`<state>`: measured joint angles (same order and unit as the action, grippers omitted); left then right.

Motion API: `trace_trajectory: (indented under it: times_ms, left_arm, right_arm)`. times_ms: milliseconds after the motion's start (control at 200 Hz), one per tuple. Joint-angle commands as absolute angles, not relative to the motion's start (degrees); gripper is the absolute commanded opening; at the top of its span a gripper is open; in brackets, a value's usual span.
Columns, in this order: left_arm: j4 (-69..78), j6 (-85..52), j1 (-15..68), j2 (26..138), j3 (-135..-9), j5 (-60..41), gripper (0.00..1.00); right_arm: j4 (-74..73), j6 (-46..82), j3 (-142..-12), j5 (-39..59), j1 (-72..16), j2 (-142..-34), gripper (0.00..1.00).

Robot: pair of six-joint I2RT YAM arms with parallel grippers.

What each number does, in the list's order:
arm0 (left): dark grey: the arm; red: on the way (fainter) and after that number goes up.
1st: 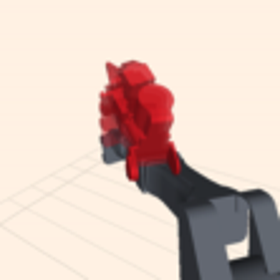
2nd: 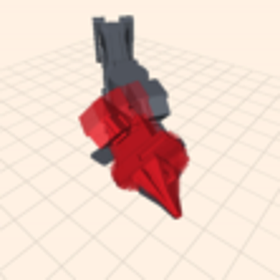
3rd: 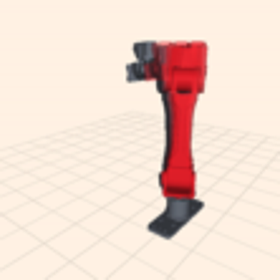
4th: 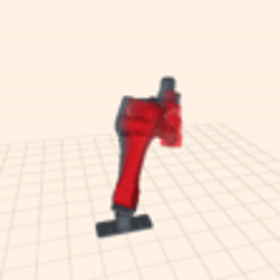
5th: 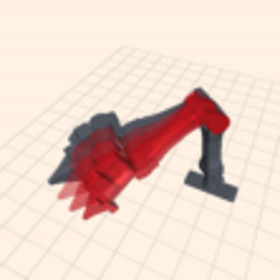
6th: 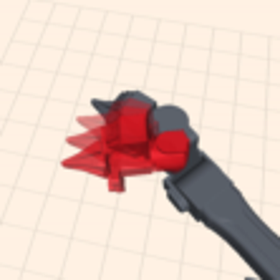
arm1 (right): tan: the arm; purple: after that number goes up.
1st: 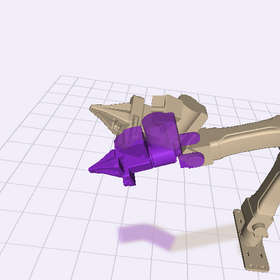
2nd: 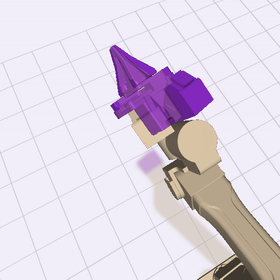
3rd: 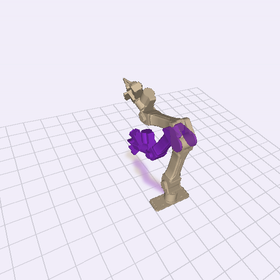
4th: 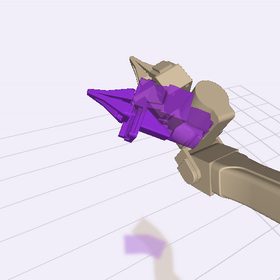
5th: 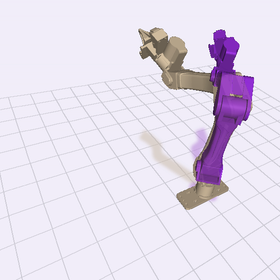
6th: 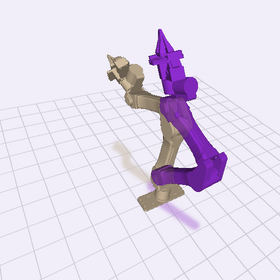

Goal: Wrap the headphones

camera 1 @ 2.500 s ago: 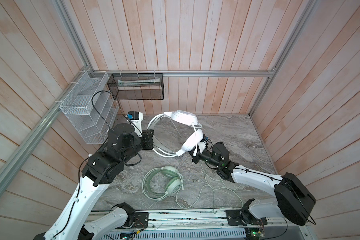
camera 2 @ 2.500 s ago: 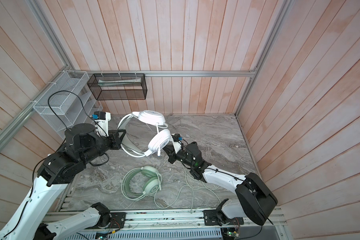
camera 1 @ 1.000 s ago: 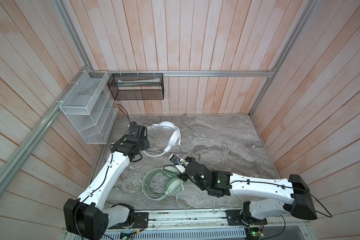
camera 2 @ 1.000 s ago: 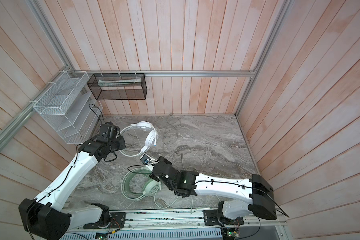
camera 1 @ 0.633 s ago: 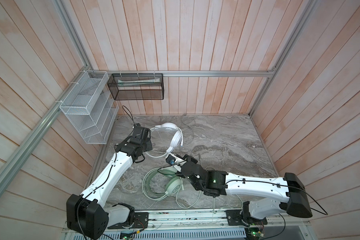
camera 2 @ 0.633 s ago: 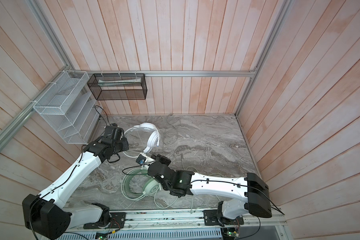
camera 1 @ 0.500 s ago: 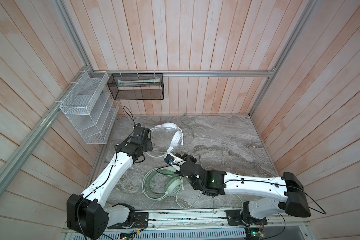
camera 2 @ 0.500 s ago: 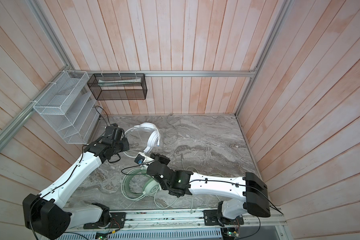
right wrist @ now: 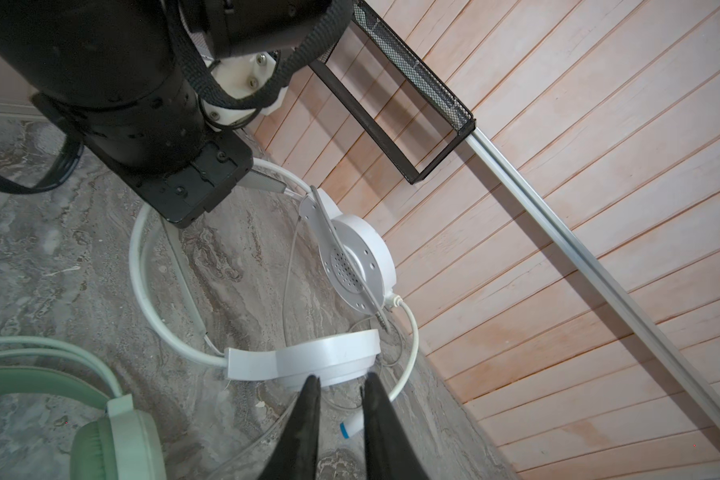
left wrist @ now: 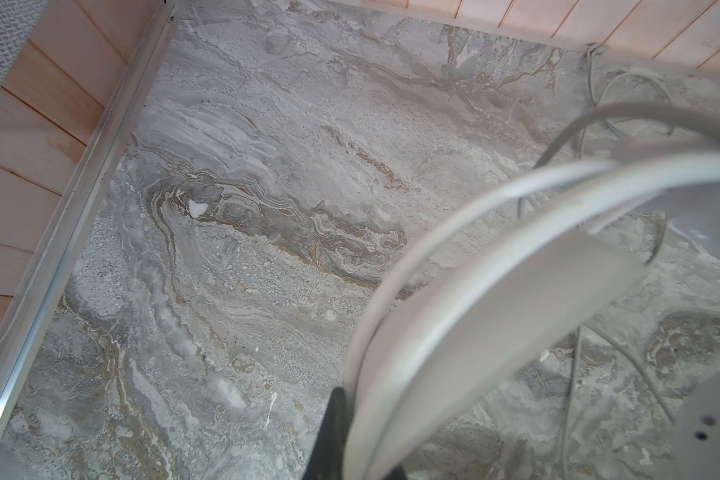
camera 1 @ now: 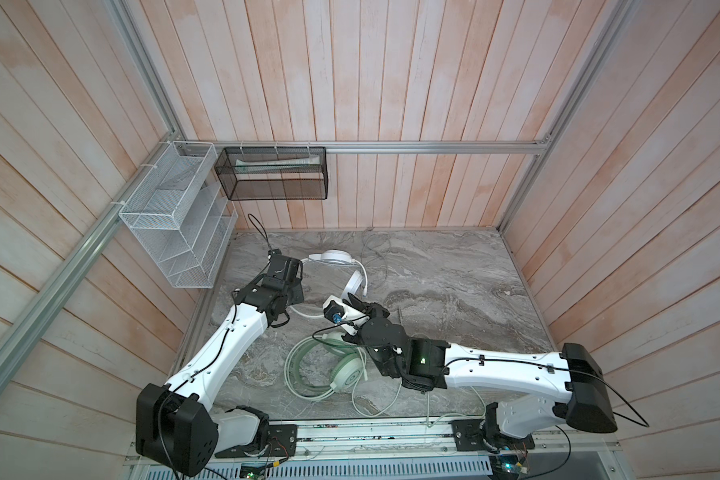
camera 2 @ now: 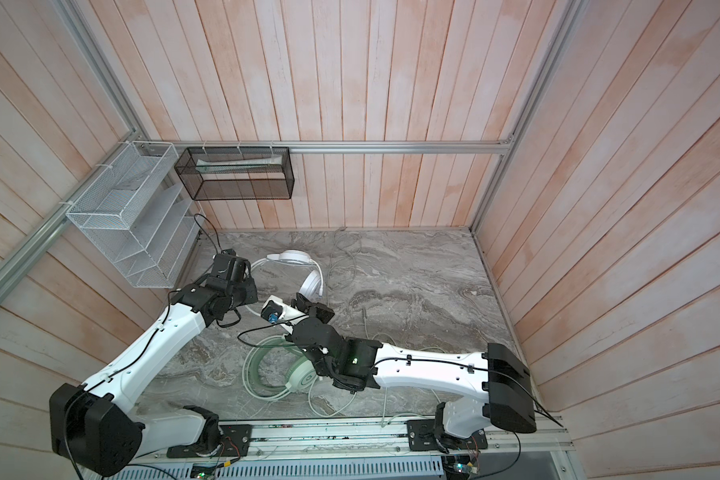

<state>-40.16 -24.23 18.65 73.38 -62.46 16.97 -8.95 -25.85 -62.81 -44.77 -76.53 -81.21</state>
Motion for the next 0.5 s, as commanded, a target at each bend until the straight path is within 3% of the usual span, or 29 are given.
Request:
trace_trajectory:
  times_ms: [0, 245, 495]
  left_arm:
    - [-39.06, -25.78, 18.72, 69.87, -66.89, 16.07, 0.0]
    - [-46.49, -23.53, 20.83, 70.47, -82.88, 15.76, 0.0]
    - [-55.46, -19.94, 24.87, 75.03, -99.13, 16.59, 0.0]
  right_arm:
    - [-6.67, -19.2, -60.91, -40.05, -76.2, -74.53, 0.32]
    - [-11.99, -8.54, -47.66, -27.46, -68.71, -57.64, 0.58]
    - [-28.43, 0.9, -31.8, -17.16, -59.45, -50.3, 0.73]
